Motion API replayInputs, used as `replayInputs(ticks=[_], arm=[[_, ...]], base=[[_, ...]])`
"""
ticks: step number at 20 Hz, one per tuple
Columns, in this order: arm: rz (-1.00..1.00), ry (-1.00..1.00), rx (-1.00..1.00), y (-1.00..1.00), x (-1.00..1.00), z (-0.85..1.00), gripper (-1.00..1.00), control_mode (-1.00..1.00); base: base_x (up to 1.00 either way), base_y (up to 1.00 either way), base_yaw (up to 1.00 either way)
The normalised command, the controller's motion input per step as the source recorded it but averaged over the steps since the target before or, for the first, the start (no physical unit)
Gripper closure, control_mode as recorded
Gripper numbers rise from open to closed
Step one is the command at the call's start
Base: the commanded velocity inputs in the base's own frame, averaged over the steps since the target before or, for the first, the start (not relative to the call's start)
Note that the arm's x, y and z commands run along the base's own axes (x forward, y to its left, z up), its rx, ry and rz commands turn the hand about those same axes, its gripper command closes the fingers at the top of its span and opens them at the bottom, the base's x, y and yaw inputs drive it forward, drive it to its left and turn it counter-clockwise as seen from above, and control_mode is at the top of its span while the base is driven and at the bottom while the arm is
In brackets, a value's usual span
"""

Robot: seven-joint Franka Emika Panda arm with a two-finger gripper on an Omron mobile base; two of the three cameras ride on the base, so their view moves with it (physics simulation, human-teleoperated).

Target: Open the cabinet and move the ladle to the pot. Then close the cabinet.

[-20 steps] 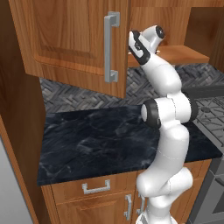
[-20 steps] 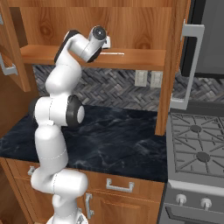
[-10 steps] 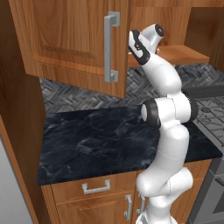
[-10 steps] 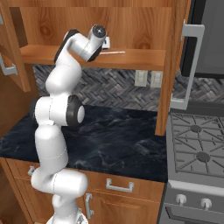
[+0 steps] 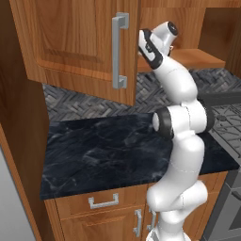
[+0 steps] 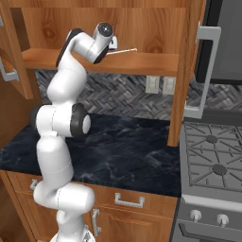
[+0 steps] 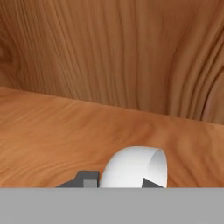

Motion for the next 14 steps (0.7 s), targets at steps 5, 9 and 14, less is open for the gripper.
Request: replayInputs(ticks=[5, 9, 14], arm=[[0.00, -0.16, 0.00, 0.00, -0.49, 0.04, 1.00, -1.00], [0.00, -0.16, 0.00, 0.00, -0.81, 0.08, 1.00, -1.00], [0.00, -0.07, 0.00, -0.05, -1.00, 0.11, 1.00, -1.00]], base=[[0.00, 0.00, 0.00], [0.00, 0.00, 0.00], [0.00, 0.00, 0.00]])
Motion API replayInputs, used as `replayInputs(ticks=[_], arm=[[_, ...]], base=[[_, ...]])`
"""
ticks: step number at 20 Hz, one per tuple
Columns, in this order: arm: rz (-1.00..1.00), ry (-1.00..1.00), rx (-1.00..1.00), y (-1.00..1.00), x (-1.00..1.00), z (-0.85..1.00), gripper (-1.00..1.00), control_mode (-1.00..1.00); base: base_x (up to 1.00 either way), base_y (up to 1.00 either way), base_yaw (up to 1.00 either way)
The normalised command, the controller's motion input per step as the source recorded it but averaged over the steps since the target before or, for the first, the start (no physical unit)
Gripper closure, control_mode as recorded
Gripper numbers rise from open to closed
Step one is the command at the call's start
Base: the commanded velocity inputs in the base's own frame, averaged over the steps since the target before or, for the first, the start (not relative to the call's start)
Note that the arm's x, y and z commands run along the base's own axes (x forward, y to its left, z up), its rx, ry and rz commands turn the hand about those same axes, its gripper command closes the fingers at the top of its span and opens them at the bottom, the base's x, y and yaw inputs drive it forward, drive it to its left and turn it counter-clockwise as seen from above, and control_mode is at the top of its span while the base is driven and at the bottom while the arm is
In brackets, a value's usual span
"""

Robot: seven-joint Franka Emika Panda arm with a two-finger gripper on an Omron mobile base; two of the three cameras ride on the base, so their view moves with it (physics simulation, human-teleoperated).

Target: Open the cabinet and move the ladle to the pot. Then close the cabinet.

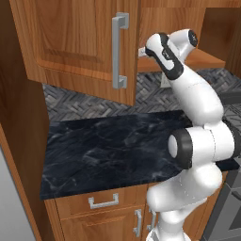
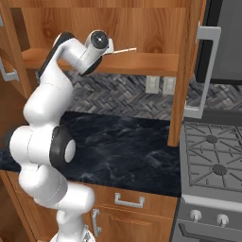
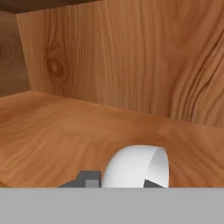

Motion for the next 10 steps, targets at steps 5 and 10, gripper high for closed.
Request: replayInputs(ticks=[5, 10], arm=[[0.00, 0.00, -0.01, -0.07, -1.00, 0.07, 1.00, -1.00], [0.00, 0.03, 0.00, -0.09, -1.00, 0.12, 1.00, -1.00]], base=[[0.00, 0.00, 0.00], [0.00, 0.00, 0.00]])
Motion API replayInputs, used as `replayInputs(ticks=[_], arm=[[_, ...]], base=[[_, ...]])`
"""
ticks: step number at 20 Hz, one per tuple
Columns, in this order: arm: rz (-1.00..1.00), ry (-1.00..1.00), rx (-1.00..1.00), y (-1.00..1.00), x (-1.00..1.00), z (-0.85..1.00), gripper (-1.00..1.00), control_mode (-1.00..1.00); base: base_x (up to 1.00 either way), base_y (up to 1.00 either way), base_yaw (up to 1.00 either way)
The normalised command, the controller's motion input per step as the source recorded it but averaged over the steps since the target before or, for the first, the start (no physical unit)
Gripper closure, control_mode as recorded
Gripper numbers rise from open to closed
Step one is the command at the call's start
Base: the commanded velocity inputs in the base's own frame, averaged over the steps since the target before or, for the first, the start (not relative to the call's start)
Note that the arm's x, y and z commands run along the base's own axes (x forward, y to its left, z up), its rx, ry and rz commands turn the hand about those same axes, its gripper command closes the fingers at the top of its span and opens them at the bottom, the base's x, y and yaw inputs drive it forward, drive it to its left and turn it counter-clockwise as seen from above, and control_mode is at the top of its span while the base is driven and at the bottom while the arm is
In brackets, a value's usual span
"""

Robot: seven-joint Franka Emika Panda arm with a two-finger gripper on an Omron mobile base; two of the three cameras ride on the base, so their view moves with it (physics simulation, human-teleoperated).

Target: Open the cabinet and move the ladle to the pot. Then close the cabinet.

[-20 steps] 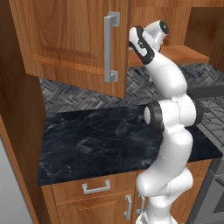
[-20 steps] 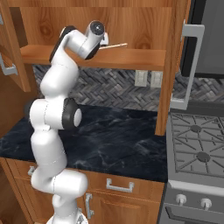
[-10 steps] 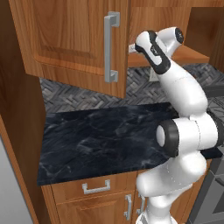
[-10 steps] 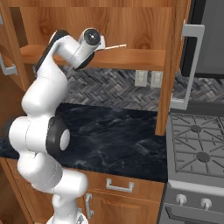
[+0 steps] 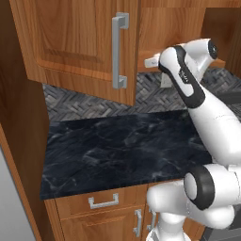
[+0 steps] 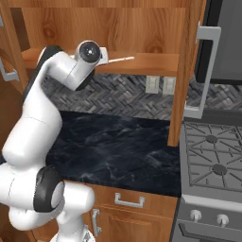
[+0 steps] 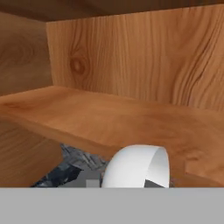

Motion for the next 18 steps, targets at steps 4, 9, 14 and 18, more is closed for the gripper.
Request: replayInputs(ticks=[4, 9, 14, 18], arm=[[0.00, 0.11, -0.02, -0.12, -1.00, 0.07, 1.00, -1.00], [-0.01, 0.17, -0.09, -0.05, -0.97, 0.01, 1.00, -1.00], [-0.02, 0.11, -0.06, -0.05, -0.84, 0.00, 1.00, -1.00], [-0.02, 0.00, -0.04, -0.05, -0.56, 0.00, 1.00, -1.00]], base=[[0.00, 0.00, 0.00], [0.00, 0.00, 0.00], [0.00, 0.00, 0.00], [0.00, 0.00, 0.00]])
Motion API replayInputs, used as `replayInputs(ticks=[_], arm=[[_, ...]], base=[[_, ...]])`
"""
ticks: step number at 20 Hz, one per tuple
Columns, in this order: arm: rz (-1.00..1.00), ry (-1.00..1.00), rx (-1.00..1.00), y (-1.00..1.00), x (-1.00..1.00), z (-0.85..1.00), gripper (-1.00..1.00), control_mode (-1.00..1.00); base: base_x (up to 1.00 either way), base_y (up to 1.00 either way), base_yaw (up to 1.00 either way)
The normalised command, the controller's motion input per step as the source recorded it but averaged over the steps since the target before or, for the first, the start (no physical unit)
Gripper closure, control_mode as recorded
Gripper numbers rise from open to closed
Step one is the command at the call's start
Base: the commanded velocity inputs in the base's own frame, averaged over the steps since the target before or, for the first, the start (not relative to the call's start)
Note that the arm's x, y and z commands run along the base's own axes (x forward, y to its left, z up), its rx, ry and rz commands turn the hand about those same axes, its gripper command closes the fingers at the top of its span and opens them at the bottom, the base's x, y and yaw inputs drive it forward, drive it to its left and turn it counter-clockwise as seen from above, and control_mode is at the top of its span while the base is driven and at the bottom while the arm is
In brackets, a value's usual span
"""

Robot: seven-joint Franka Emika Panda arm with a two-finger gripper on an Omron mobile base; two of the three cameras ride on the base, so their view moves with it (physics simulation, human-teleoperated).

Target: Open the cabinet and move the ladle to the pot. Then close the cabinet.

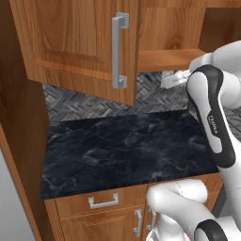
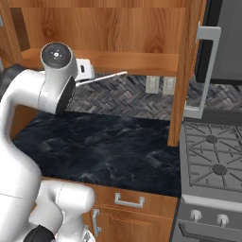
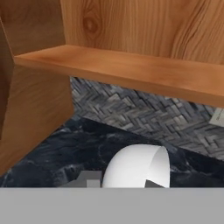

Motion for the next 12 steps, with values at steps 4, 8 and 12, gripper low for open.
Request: replayInputs(ticks=[4, 8, 12], arm=[[-0.02, 0.02, -0.01, 0.00, -0.25, 0.00, 1.00, -1.00], [-0.04, 0.02, 0.00, 0.00, -0.13, 0.00, 1.00, -1.00], [-0.07, 0.03, 0.00, 0.00, -0.03, 0.00, 1.00, -1.00]], base=[[0.00, 0.00, 0.00], [0.00, 0.00, 0.00], [0.00, 0.00, 0.00]])
